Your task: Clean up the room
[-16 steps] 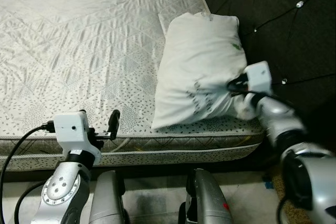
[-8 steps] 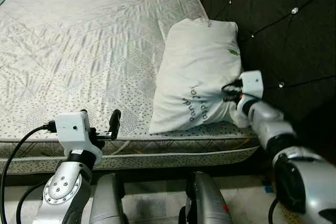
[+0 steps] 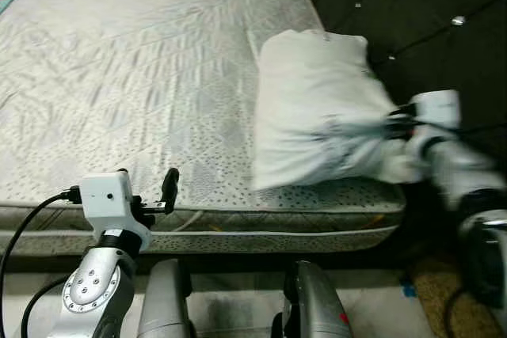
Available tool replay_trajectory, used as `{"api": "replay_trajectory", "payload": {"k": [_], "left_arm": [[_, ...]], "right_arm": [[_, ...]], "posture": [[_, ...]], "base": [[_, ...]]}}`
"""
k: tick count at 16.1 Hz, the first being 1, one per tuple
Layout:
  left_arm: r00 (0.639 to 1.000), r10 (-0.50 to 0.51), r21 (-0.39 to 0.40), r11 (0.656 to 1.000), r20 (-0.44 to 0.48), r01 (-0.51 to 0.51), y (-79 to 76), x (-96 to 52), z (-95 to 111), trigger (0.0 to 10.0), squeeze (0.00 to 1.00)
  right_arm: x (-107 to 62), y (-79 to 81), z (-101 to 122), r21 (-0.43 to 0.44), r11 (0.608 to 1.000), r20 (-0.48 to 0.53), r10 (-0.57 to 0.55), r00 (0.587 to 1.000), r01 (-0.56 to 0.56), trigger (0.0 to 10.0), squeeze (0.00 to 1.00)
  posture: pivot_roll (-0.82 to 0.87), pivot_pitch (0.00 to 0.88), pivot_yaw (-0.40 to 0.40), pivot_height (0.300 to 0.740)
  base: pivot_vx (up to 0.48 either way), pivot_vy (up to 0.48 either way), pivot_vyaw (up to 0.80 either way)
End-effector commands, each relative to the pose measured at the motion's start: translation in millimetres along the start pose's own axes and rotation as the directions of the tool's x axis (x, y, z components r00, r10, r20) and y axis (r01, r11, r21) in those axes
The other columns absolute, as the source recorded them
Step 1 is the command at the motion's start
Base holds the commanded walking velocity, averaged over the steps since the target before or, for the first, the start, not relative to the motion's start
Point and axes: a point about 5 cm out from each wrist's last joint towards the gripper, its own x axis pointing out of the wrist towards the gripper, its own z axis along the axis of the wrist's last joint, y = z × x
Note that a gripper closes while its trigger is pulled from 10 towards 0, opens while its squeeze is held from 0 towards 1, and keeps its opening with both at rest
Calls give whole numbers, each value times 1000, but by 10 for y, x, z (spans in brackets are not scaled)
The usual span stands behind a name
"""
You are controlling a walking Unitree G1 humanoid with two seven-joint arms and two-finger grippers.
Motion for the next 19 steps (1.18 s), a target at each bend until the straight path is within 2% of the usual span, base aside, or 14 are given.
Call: {"api": "replay_trajectory", "payload": {"k": [1,4,6,7,8,9,11,12,15,17,19], "left_arm": [[1000,-6,1,1000,13,6,-13,7,20,10000,0],[1000,-24,-5,1000,16,24,-45,55,21,10000,0],[999,-31,-6,1000,17,31,-47,69,22,10000,0],[999,-36,-6,999,16,36,-49,81,20,10000,0],[999,-38,-6,999,16,38,-52,85,17,10000,0],[999,-43,-6,999,15,43,-64,96,11,10000,0],[999,-44,-7,999,17,44,-65,105,11,10000,0],[999,-43,-7,999,18,43,-61,112,12,10000,0],[999,-40,-5,999,22,40,-56,121,17,10000,0],[999,-37,-5,999,25,37,-47,130,18,10000,0],[999,-33,-4,999,30,33,-42,130,21,10000,0]], "right_arm": [[-106,-320,162,30,994,90,-104,991,102,0,0],[-264,-603,-55,24,983,48,-182,982,181,0,0],[-310,-655,-147,23,982,32,-188,982,188,0,0],[-312,-620,-218,8,988,22,-157,987,157,0,0],[-299,-569,-255,7,992,17,-128,992,128,2275,0],[-251,-376,-380,-14,999,-6,-36,999,36,10000,0],[-207,-134,-499,0,997,-13,78,997,-78,10000,0],[-184,43,-562,-32,990,-9,136,991,-137,10000,1000],[-140,388,-556,-22,976,49,220,974,-219,10000,1000],[-148,496,-539,-43,967,68,253,965,-251,10000,1000],[-167,509,-519,-59,972,93,232,968,-227,10000,1000]], "posture": [[35,52,-97,579],[20,51,-84,579],[14,49,-77,579],[8,48,-74,579],[6,46,-73,579],[3,44,-74,579],[3,41,-76,579],[4,40,-76,579],[9,34,-76,579],[7,27,-81,579],[7,23,-84,579]], "base": [[0,0,0],[0,0,0],[0,0,0],[0,0,0],[0,0,0],[0,0,0],[0,0,0],[0,0,0],[0,0,0],[0,0,0],[0,0,0]]}}
